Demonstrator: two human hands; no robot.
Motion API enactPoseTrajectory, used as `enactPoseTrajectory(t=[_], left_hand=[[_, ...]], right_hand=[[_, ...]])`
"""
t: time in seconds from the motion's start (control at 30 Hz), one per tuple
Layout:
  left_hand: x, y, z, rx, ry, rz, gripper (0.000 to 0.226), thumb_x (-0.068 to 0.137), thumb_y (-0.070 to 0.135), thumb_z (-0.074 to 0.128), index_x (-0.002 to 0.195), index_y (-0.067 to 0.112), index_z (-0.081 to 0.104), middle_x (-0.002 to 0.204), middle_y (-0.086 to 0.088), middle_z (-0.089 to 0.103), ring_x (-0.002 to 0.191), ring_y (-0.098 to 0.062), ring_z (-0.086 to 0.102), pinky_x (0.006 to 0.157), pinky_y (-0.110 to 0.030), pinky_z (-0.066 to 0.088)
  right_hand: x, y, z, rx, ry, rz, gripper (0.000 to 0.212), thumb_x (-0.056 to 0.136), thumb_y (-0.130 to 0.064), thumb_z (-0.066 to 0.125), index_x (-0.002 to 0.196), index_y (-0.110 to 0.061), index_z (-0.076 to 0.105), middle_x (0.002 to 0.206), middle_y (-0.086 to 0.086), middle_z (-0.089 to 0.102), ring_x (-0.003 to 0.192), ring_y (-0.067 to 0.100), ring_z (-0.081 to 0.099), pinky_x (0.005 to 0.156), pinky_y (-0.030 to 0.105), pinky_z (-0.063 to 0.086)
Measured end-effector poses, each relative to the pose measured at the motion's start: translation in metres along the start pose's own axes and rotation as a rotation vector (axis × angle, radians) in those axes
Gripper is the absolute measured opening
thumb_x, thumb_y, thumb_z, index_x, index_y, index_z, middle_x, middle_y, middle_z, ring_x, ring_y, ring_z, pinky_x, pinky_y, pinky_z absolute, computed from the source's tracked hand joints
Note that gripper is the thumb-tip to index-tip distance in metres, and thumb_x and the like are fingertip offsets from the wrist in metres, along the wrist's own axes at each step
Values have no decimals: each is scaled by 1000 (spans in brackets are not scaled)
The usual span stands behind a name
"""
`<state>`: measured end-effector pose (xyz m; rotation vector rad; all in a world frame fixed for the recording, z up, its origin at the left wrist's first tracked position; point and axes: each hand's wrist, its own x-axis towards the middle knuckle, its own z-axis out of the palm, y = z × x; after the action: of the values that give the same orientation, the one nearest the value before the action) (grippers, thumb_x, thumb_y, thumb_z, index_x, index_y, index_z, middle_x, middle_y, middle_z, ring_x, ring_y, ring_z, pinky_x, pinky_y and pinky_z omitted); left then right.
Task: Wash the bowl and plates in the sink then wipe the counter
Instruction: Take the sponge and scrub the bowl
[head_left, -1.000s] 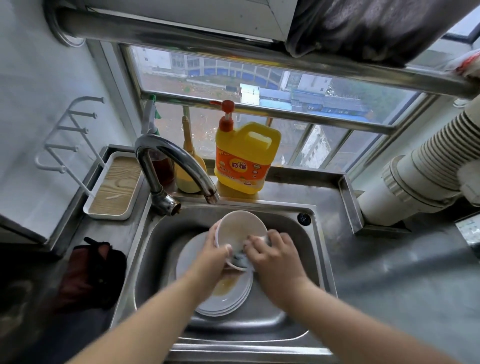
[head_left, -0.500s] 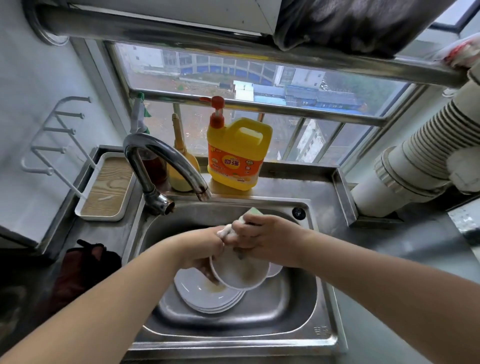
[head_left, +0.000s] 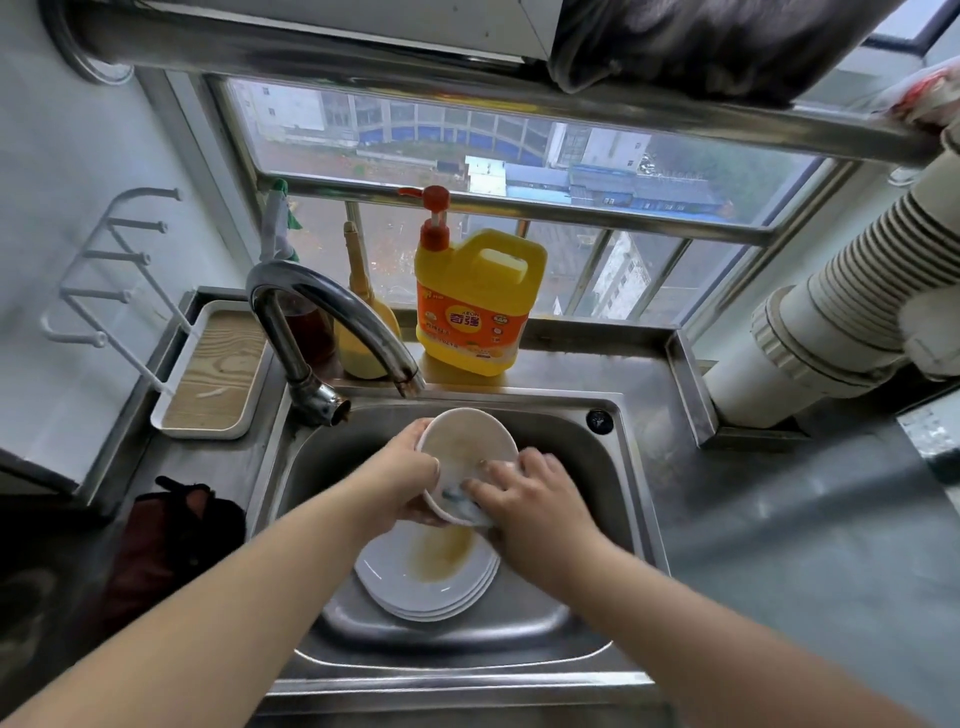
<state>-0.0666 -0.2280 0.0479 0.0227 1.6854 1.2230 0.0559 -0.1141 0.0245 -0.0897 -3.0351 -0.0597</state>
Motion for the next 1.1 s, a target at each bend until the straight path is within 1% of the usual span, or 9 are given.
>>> enactPoseTrajectory(t=[0.1, 0.23, 0.33, 0.43, 0.63, 0.73, 0.83, 0.97, 1.1], left_hand=[[2, 13, -14, 26, -134, 35, 64, 81, -10, 35, 131, 29, 44, 116, -20, 54, 93, -37, 62, 74, -47, 56], [3, 1, 5, -264, -85, 248, 66, 83, 6, 51, 136, 42, 36, 123, -16, 51, 97, -30, 59, 73, -44, 55], [4, -20, 20, -299, 22, 298, 59, 97, 8, 38, 126, 59, 38, 126, -7, 46, 110, -32, 53, 80, -49, 54], [5, -25, 4, -203, 9, 241, 58, 93, 2, 33, 113, 53, 51, 127, -13, 46, 109, -37, 52, 66, -45, 55], [-3, 4, -15, 72, -254, 62, 66, 64, 12, 42, 122, 43, 49, 120, -13, 54, 101, -37, 59, 66, -46, 57], [-3, 21, -20, 43, -266, 98, 68, 66, 13, 43, 127, 41, 46, 119, -14, 56, 99, -38, 60, 66, -44, 56], [-3, 18, -13, -36, -170, 177, 44, 85, 10, 41, 116, 40, 51, 115, -13, 54, 97, -36, 59, 69, -48, 57], [2, -3, 13, -75, 26, 166, 46, 95, 5, 32, 106, 47, 49, 116, -7, 51, 96, -27, 56, 57, -38, 55], [4, -7, 6, -50, 81, 140, 49, 93, 5, 31, 111, 46, 50, 118, -11, 52, 97, -30, 56, 54, -34, 52]], right_hand=[[8, 23, -12, -182, 63, -181, 35, 59, -33, 75, 92, -21, 73, 95, 5, 72, 74, 31, 61, 68, 33, 50], [21, -7, -20, -57, 109, 194, 21, 63, -36, 75, 77, -21, 69, 73, -1, 69, 60, 27, 56, 58, 30, 43], [14, -29, -11, 165, 89, 325, 28, 77, -42, 52, 93, -27, 69, 87, -3, 72, 60, 24, 57, 57, 31, 48], [-10, -15, 1, 184, 57, 81, 48, 73, -44, 46, 115, -28, 65, 114, -2, 68, 78, 26, 60, 71, 34, 54], [32, 59, -24, -467, 49, -597, 38, 73, -30, 64, 110, -39, 65, 136, -12, 50, 115, 27, 37, 101, 38, 27], [44, 55, -41, -467, 21, -471, 45, 69, -26, 70, 112, -34, 65, 140, -7, 47, 114, 30, 41, 100, 40, 28], [27, 24, -40, -239, -57, -125, 49, 52, -30, 80, 100, -28, 71, 123, 6, 61, 96, 32, 55, 84, 39, 45], [12, -25, -26, 288, -328, 322, 41, 85, -38, 55, 123, -24, 53, 128, 9, 48, 110, 34, 47, 92, 36, 40], [5, -22, -16, 441, -269, 127, 48, 86, -39, 55, 133, -32, 50, 133, 3, 48, 118, 31, 45, 100, 34, 38]])
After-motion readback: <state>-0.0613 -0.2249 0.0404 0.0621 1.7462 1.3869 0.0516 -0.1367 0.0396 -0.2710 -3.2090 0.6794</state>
